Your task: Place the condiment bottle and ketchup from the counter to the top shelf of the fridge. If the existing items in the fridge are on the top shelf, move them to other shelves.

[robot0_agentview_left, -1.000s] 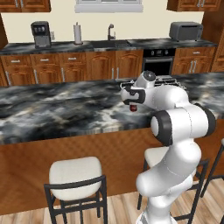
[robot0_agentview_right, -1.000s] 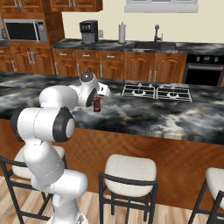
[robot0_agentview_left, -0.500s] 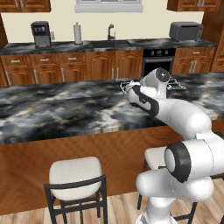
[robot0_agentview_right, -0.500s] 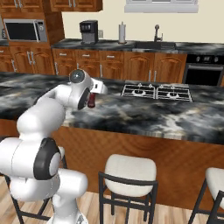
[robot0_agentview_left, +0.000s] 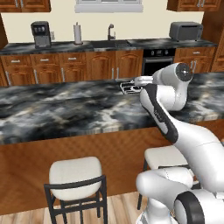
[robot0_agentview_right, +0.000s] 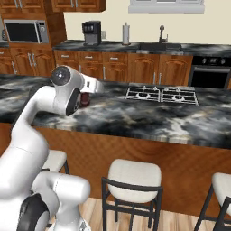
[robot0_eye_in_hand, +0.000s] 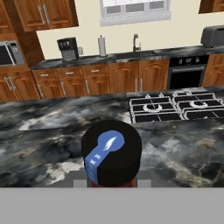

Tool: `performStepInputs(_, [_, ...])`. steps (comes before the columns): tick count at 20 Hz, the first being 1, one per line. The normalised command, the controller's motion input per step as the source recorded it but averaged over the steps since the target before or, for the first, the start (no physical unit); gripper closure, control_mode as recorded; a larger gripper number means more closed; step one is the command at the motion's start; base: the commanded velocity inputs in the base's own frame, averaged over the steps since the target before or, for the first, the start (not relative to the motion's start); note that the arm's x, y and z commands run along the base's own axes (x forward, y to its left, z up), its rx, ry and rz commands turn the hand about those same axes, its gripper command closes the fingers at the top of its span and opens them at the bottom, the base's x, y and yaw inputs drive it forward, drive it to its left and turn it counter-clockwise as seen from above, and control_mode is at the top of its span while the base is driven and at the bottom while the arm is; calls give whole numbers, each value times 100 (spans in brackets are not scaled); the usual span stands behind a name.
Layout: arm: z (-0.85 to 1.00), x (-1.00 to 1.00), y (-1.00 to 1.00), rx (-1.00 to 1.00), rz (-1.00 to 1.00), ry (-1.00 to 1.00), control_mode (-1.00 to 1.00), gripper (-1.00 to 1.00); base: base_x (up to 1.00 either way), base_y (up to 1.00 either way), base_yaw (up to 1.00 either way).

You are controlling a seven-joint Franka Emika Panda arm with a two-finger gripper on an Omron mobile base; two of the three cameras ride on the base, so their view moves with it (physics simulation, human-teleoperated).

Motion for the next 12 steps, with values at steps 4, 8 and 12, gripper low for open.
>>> performStepInputs(4, [93,-100,0,0,0,4,-100,100,0,0,0])
performStepInputs(8, [62,-100,1,0,0,7,-100,100,0,0,0])
performStepInputs(12, [27,-100,2,-1,0,5,-100,100,0,0,0])
